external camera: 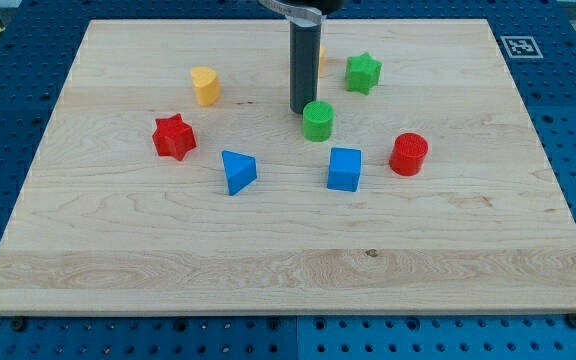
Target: Push the green circle to the blue cube
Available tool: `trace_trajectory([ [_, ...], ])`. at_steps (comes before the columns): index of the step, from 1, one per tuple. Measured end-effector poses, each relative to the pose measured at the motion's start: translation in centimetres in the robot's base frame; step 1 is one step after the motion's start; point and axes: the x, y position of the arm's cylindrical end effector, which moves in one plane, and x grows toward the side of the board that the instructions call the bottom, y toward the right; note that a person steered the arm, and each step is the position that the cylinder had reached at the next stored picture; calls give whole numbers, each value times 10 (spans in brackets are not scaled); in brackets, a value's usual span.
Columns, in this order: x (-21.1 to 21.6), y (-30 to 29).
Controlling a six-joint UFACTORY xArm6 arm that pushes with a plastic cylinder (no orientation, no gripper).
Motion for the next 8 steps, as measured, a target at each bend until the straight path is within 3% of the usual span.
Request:
trace_trajectory([
  [3, 33, 11],
  [8, 37, 6],
])
